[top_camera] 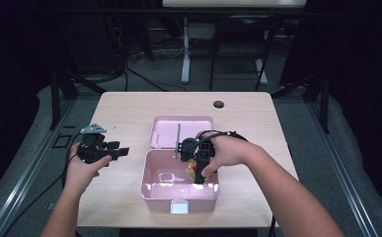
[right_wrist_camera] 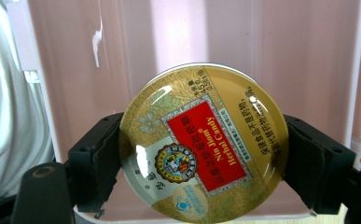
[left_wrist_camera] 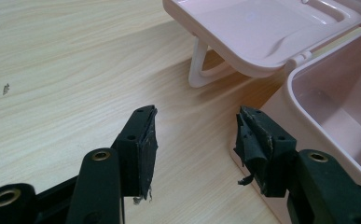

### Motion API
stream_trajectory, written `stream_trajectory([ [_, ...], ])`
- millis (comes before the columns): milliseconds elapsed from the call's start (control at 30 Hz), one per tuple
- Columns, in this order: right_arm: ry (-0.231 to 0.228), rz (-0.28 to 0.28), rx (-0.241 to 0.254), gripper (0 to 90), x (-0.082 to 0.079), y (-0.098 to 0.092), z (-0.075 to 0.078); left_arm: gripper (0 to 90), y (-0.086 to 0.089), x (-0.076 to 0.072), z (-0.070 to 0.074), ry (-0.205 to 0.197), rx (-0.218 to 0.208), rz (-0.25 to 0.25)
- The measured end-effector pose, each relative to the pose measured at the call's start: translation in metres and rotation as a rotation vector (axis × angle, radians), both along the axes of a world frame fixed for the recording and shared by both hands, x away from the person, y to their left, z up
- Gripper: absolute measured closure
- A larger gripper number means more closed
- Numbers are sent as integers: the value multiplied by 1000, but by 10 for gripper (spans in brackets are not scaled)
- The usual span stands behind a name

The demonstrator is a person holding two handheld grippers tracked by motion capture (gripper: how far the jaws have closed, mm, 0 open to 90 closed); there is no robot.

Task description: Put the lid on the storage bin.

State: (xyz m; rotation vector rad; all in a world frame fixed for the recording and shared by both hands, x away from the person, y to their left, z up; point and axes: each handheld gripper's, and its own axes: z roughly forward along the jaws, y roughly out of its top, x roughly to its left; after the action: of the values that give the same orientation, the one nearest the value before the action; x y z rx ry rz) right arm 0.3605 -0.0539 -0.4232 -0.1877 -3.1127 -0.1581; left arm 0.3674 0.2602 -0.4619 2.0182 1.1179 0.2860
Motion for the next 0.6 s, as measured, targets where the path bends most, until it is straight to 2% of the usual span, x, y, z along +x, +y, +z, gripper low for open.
stream_trajectory([
  [600,-4,-6,-12,202,1,-3,-8,475,0,0,0,5,-2,2],
])
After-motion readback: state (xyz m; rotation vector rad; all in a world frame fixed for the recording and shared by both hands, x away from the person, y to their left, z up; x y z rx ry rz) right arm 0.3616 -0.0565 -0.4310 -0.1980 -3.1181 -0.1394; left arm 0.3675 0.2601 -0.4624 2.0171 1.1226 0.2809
